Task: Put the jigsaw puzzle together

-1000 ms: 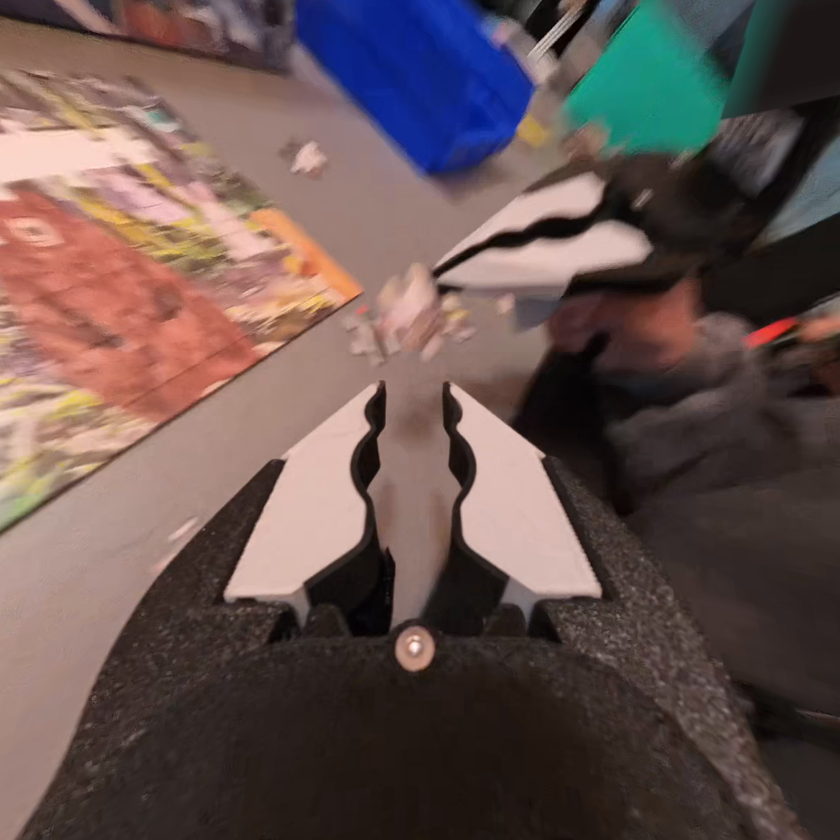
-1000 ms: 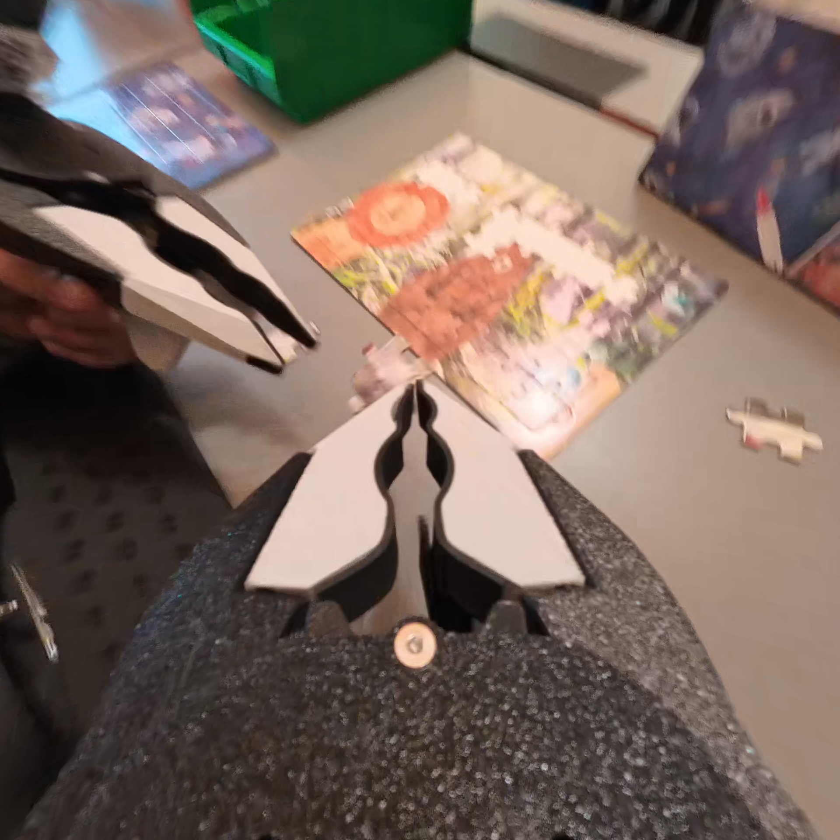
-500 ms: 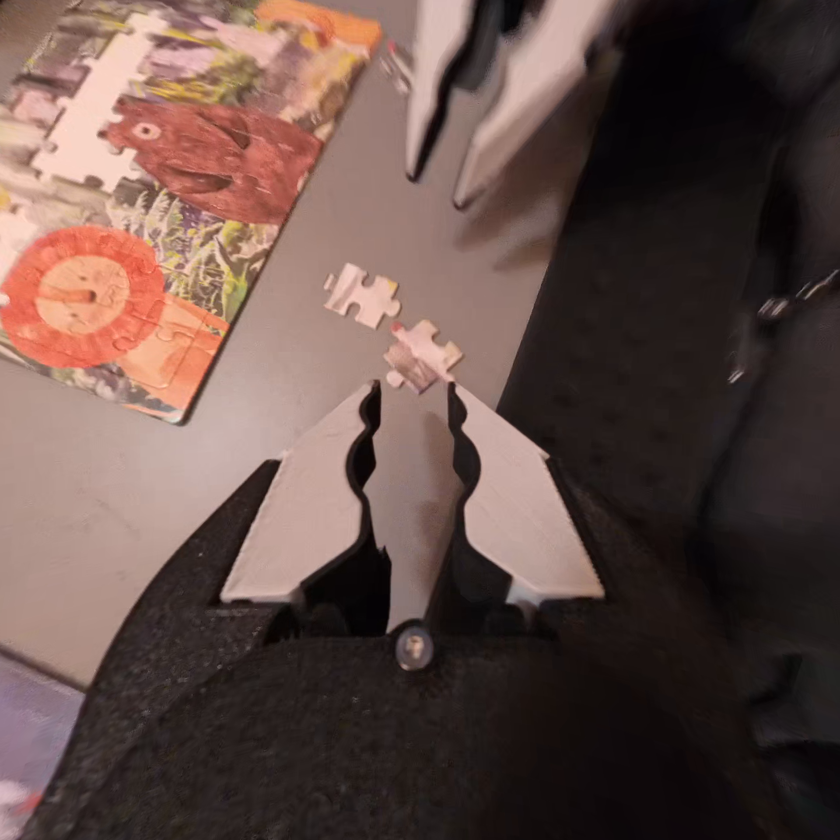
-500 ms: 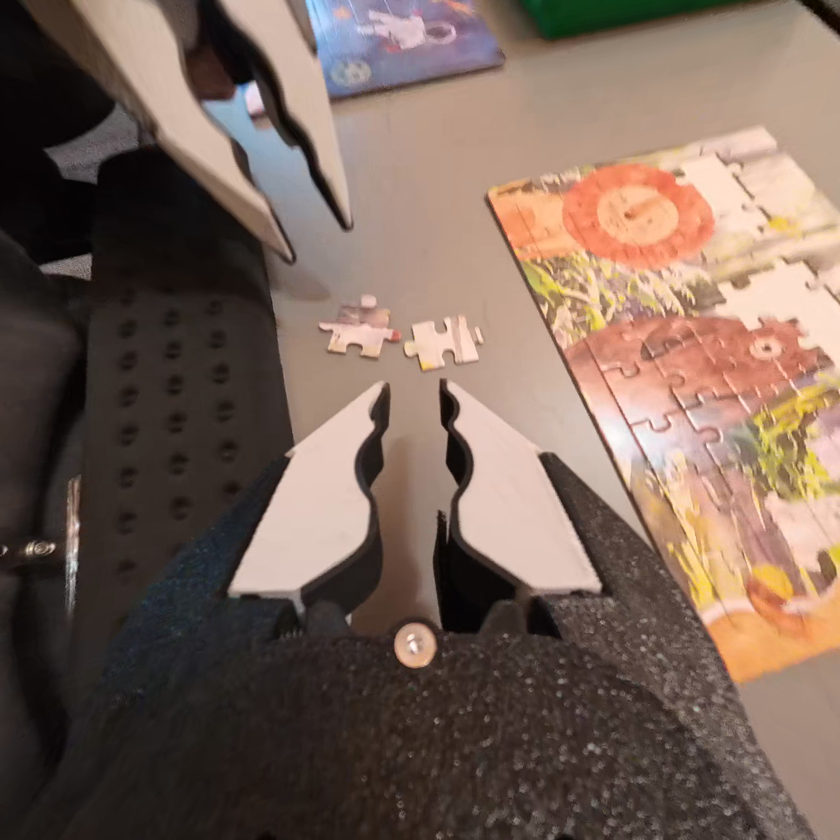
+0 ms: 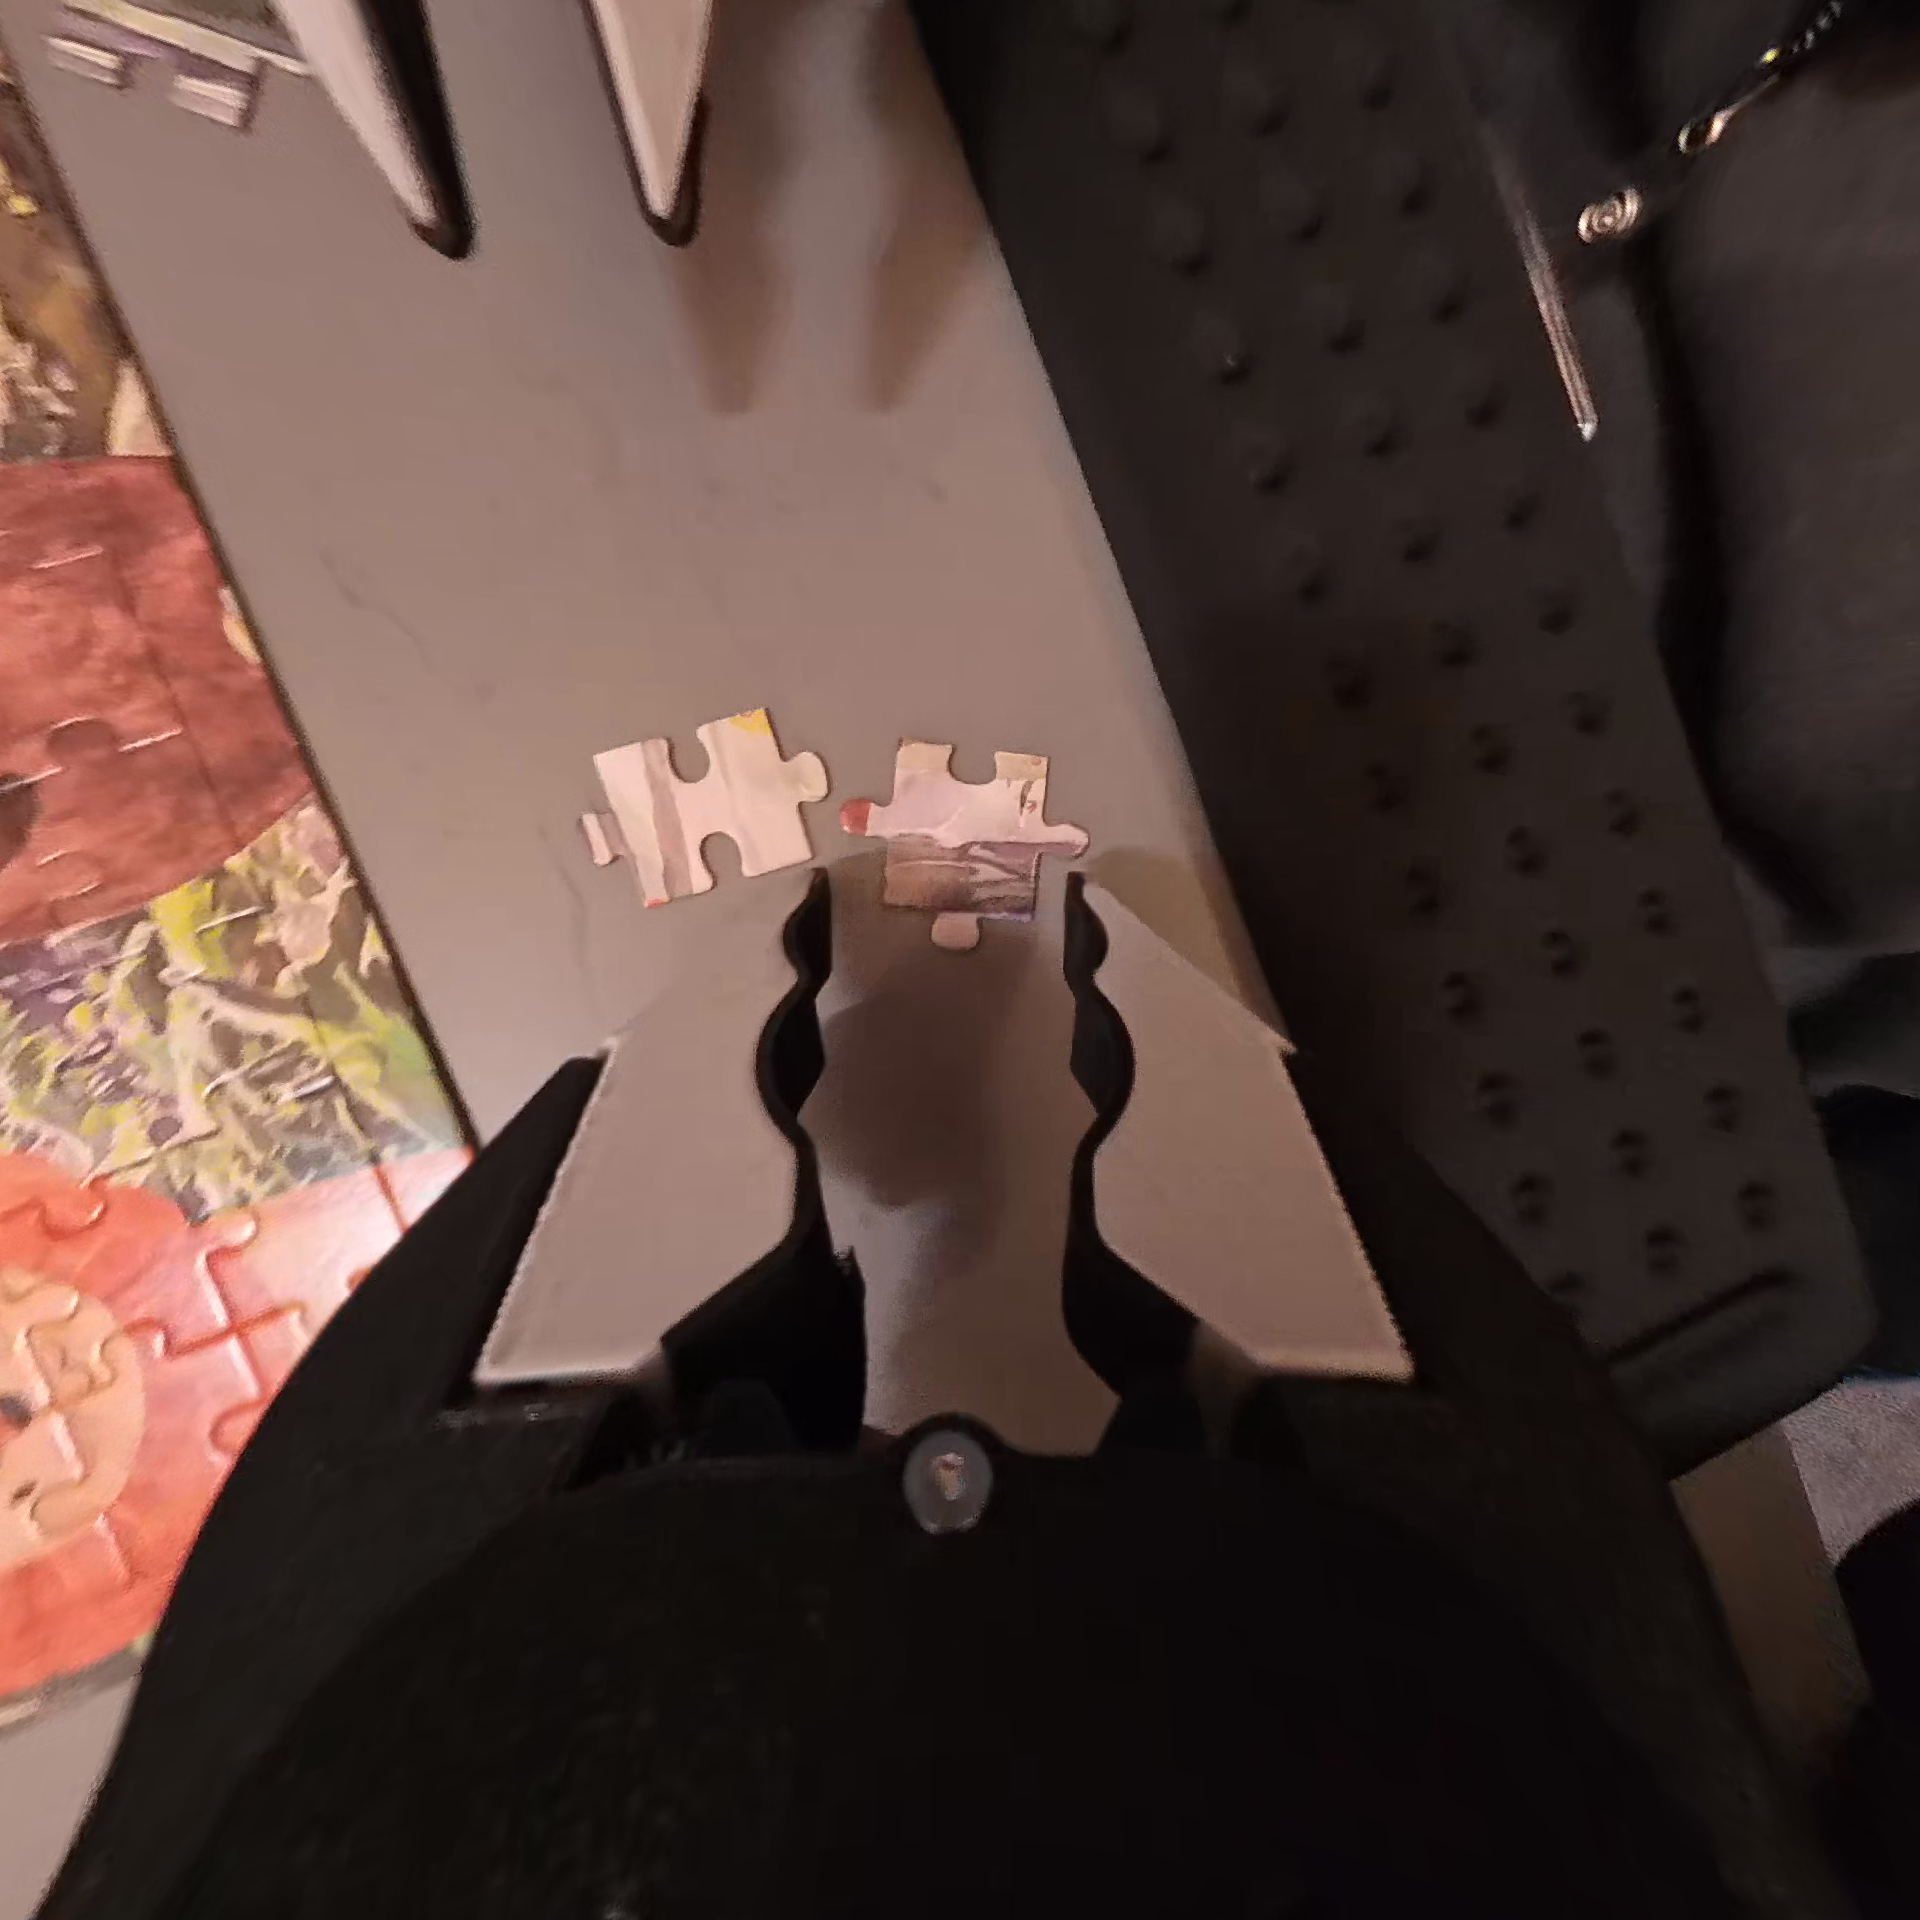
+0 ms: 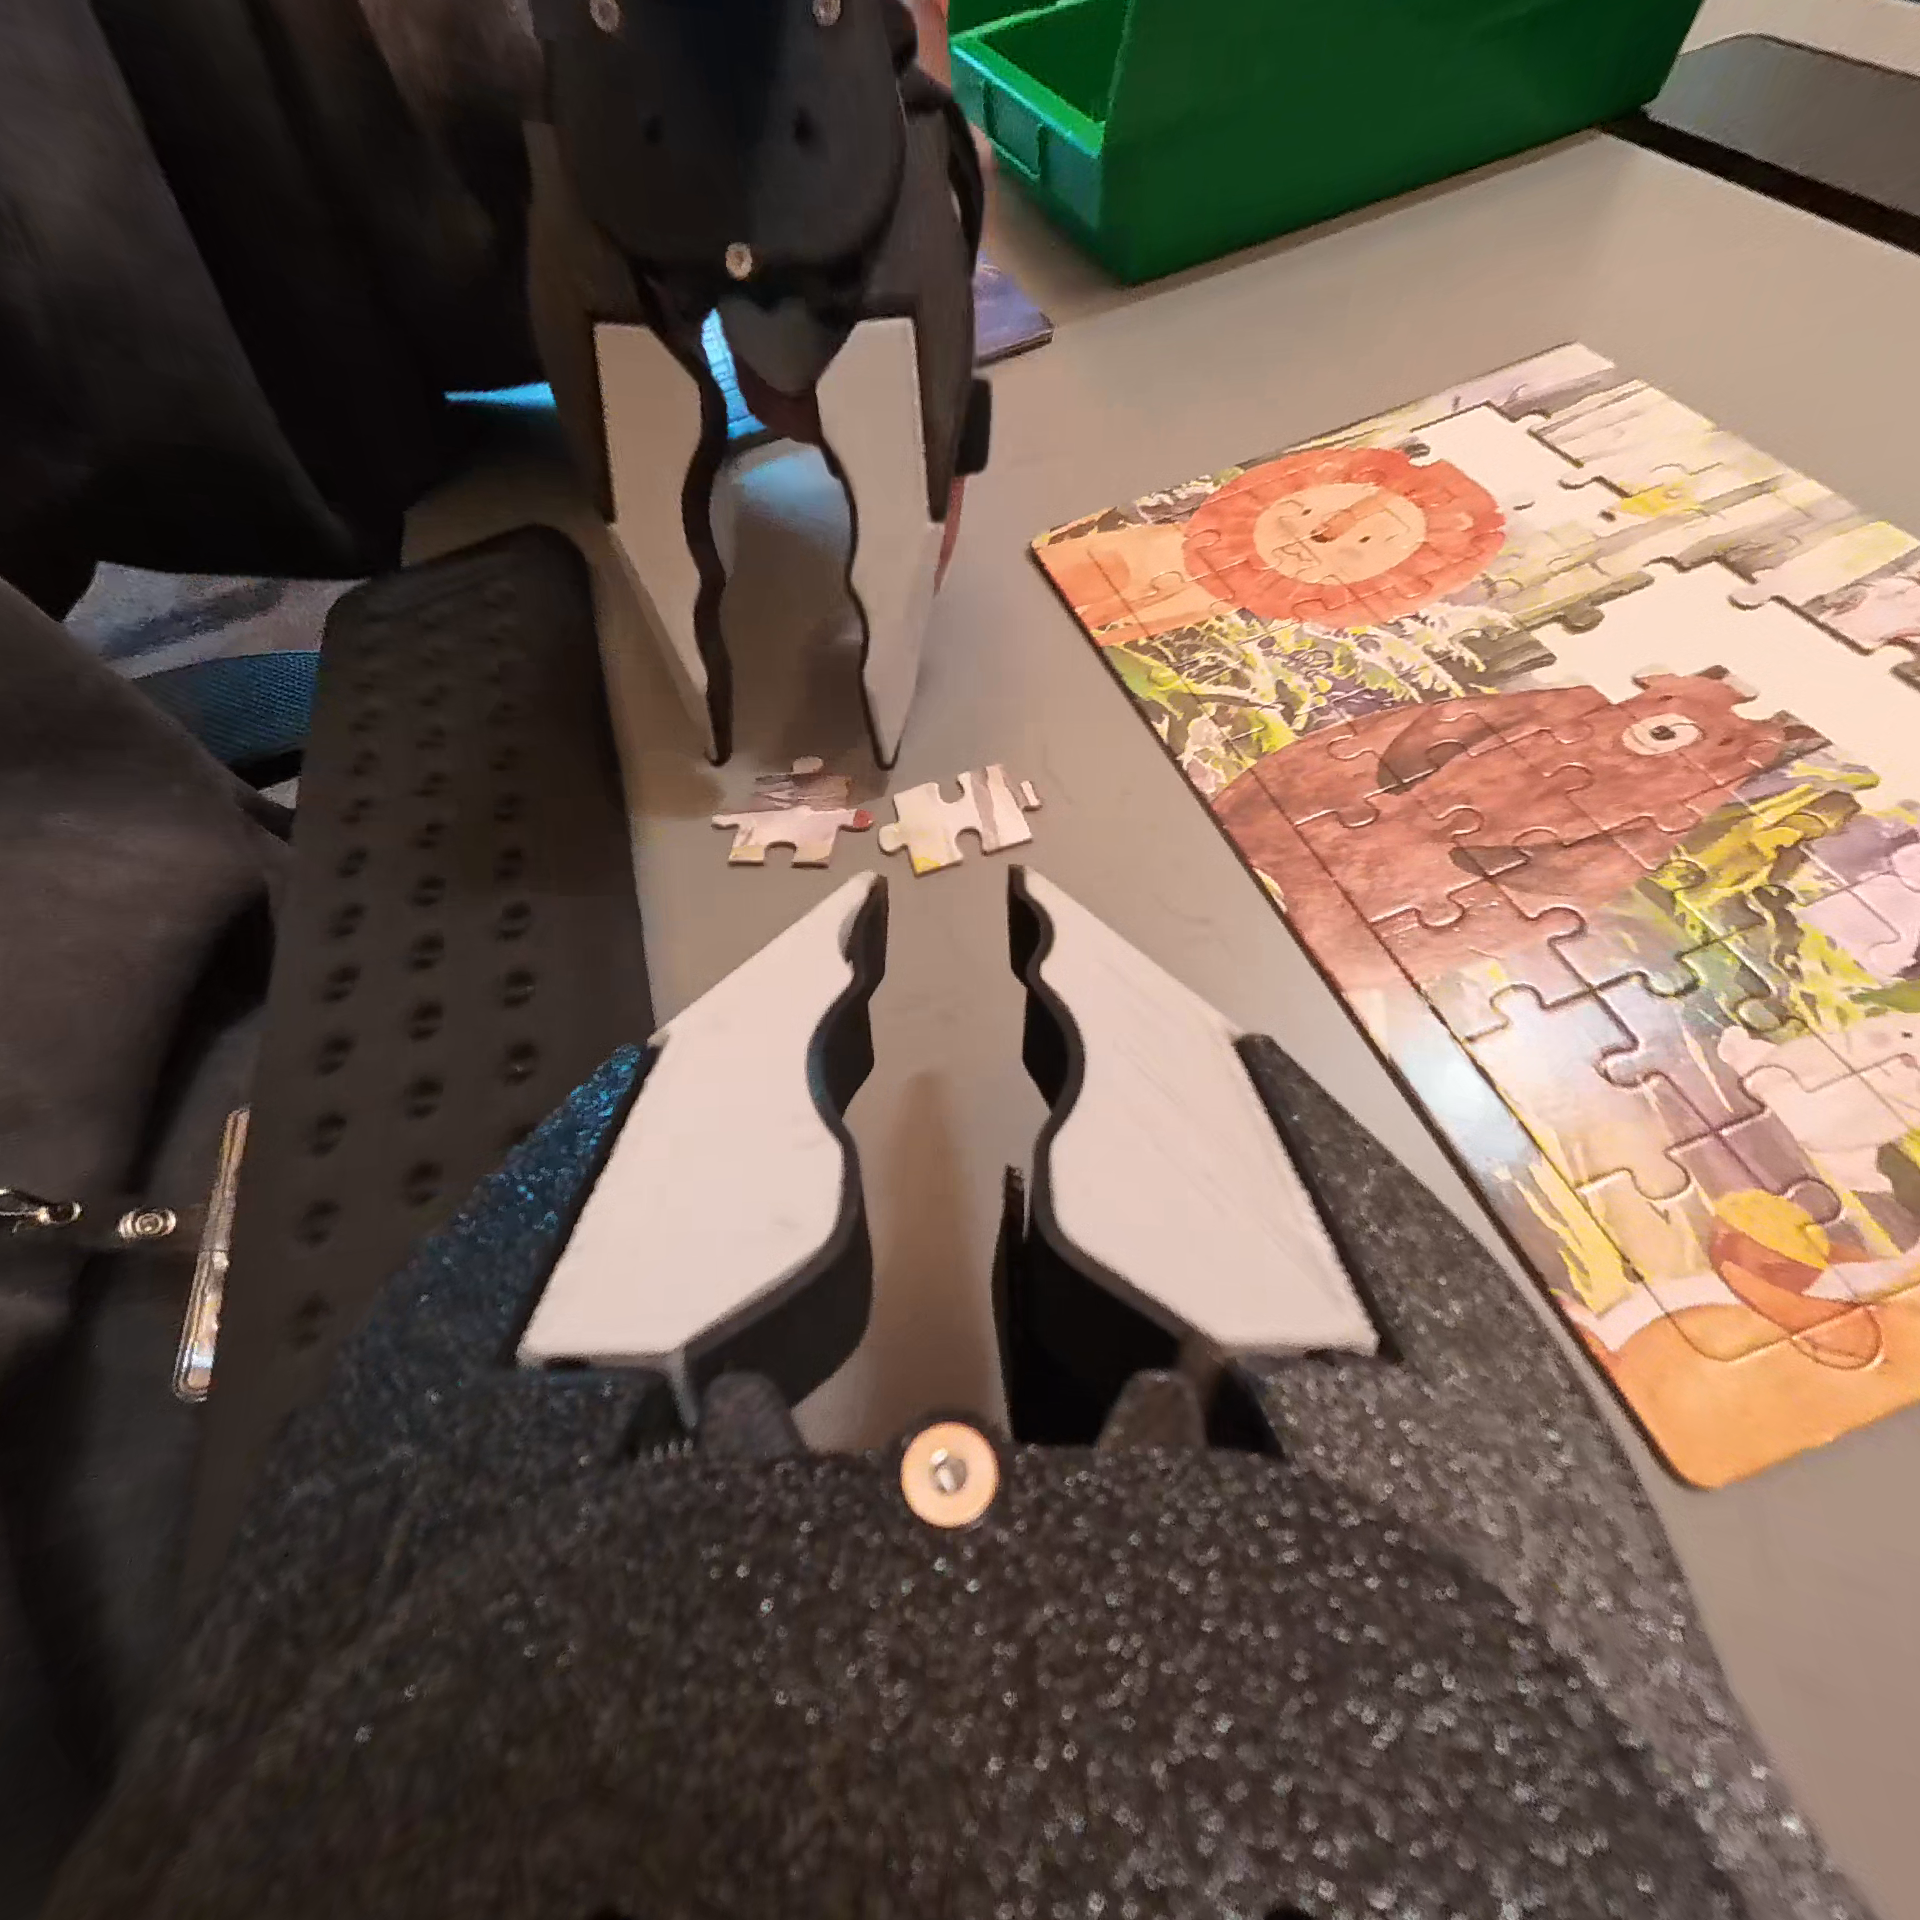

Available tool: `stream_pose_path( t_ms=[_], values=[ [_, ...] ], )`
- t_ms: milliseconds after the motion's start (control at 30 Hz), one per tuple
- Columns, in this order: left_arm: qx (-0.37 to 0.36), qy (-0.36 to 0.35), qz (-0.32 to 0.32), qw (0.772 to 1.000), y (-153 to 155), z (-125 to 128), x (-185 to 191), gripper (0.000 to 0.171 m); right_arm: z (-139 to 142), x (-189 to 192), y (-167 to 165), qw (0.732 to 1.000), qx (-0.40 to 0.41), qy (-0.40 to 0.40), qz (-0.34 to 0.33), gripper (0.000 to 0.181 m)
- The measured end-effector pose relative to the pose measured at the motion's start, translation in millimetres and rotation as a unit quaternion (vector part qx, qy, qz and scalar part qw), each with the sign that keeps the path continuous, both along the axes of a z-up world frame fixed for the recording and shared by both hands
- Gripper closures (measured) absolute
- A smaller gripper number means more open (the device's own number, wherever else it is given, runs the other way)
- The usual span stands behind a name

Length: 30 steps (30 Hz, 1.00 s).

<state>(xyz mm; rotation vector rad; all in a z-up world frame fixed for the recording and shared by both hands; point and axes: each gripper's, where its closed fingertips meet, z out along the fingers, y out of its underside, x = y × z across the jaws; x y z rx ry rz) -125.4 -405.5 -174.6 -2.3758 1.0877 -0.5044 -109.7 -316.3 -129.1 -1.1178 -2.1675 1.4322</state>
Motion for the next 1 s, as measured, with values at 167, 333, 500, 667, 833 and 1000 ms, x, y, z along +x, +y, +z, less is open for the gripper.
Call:
stream_pose_path(
  t_ms=[167, 333, 500, 667, 833, 1000],
  values=[
    [-0.004, 0.004, -0.021, 1.0, 0.2, -7.4, 6.5, 0.13, -4.1, -0.1, 0.7, 1.0, -0.001, -0.011, 0.001, 0.158],
    [0.029, 0.04, -0.017, 0.999, 3.5, -9.9, 4.5, 0.138, -15.0, 2.8, -6.9, 0.999, 0.019, -0.029, 0.022, 0.158],
    [0.01, 0.085, -0.001, 0.996, 2.1, -10.2, 5.8, 0.142, -13.5, 3.5, -7.0, 0.999, 0.024, -0.021, 0.021, 0.158],
    [-0.004, 0.069, 0.019, 0.997, -3.0, -8.2, 11.0, 0.142, -9.7, 4.5, -7.7, 0.999, 0.008, -0.02, 0.026, 0.158],
    [0.03, 0.098, 0.054, 0.993, 7.3, 12.3, -10.0, 0.142, -10.0, 5.1, -8.8, 0.999, 0.011, -0.019, 0.029, 0.158],
    [0.101, 0.141, 0.138, 0.975, 44.3, 51.0, -69.7, 0.142, -7.5, 3.5, -6.4, 1.0, 0.0, -0.019, 0.023, 0.158]
  ],
)
